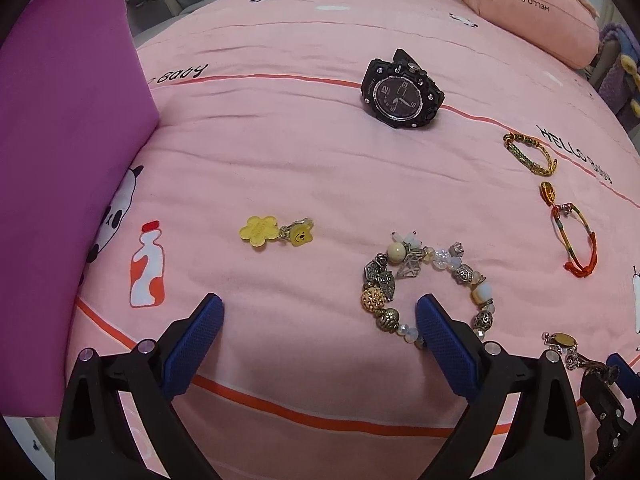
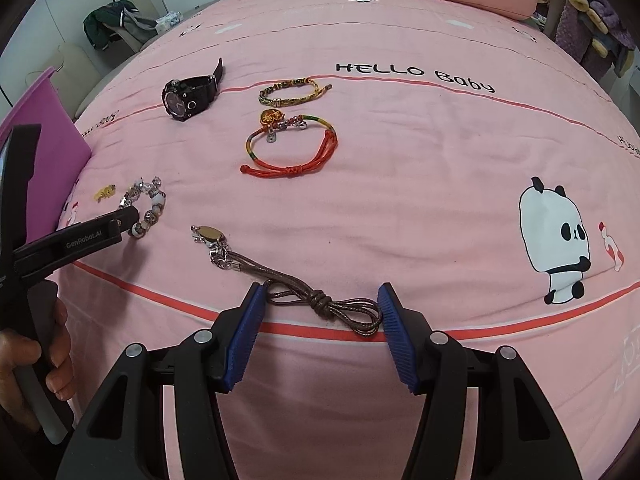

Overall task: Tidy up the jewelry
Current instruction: 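Grasp beaded charm bracelet with left tool while right tool grasps brown cord keychain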

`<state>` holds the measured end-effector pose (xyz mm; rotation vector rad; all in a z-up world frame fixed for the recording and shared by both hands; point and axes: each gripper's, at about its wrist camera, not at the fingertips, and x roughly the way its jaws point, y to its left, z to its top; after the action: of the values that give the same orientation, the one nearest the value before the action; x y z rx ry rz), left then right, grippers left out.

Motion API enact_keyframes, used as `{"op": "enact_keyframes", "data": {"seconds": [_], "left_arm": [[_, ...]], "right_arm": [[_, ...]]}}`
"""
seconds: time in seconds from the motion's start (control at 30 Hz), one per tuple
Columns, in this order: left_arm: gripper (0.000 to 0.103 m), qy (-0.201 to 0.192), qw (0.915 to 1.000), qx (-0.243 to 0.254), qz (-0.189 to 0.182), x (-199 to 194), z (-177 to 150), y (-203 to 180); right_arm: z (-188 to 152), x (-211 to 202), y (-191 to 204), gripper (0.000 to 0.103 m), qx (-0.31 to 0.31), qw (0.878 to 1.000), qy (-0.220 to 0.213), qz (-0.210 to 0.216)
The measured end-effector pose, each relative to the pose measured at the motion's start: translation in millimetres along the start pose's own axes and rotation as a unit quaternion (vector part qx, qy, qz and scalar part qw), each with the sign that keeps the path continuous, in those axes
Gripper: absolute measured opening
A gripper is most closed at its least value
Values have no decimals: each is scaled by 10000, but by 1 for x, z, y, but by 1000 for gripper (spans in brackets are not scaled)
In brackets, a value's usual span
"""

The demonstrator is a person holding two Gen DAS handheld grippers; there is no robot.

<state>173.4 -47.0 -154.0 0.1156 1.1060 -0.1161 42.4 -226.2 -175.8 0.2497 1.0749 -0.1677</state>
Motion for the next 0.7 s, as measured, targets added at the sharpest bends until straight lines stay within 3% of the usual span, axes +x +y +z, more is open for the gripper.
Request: {"op": "enact_keyframes", "data": {"seconds": [0.23,0.43,0.5,0.53,0.6,0.7], "left_arm": [[77,-135,9998,44,-107,0,-1,-3],[53,-116,9996,94,-232,-8,-7,-14],[34,-91,9995,93,-301,-9,-6,-16],[31,-91,9994,118,-299,-10,-7,-16],[15,-101,9993,150,-326,-11,-8,-18],[11,-86,9992,104,-381,-10,-6,-12]], "right_arm": [[1,6,3,56,-89,9999,7,-119],[3,11,10,56,-270,9992,17,-309],[3,12,10,56,-290,9990,4,-327],[2,11,10,55,-297,9990,-8,-329],[2,10,11,50,-285,9992,-51,-286],[1,9,13,35,-276,9992,-109,-281]]}}
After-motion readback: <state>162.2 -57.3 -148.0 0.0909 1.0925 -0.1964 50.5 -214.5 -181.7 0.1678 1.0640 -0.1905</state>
